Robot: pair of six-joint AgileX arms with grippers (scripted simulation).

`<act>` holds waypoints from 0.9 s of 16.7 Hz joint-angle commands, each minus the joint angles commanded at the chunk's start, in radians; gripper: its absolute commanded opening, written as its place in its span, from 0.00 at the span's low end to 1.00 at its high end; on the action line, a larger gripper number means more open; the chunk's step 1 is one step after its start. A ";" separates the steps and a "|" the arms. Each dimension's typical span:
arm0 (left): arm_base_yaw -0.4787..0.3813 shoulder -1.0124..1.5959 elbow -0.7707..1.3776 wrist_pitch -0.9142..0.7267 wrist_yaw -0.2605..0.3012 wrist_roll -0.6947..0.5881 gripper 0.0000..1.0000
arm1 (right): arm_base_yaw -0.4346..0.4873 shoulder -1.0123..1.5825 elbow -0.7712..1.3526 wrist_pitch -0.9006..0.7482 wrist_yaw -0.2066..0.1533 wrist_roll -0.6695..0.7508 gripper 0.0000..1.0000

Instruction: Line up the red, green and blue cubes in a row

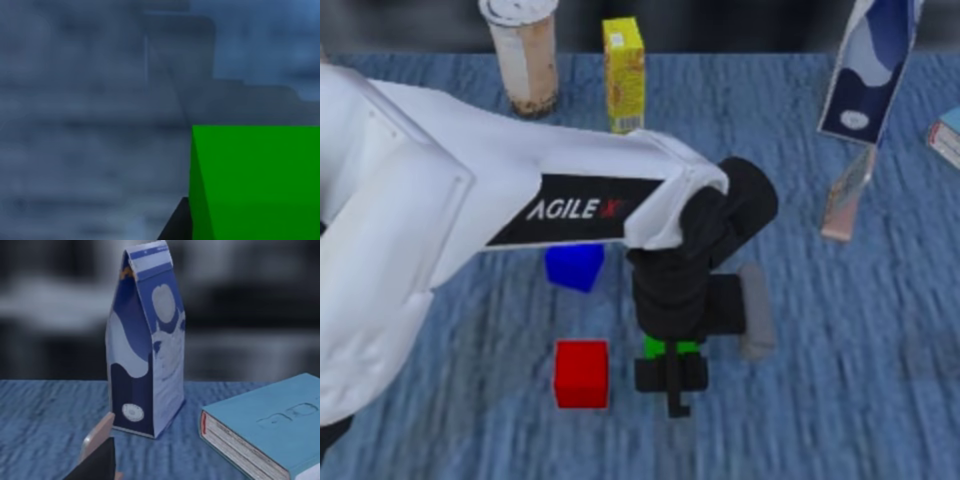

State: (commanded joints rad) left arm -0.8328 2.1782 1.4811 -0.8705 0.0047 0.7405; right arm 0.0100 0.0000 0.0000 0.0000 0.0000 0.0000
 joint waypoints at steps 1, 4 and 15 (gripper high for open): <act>0.000 0.000 0.000 0.000 0.000 0.000 0.00 | 0.000 0.000 0.000 0.000 0.000 0.000 1.00; 0.000 0.000 0.000 0.000 0.000 0.000 0.15 | 0.000 0.000 0.000 0.000 0.000 0.000 1.00; 0.000 0.000 0.000 0.000 0.000 0.000 0.98 | 0.000 0.000 0.000 0.000 0.000 0.000 1.00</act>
State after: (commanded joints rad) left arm -0.8328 2.1782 1.4811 -0.8705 0.0047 0.7405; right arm 0.0100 0.0000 0.0000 0.0000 0.0000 0.0000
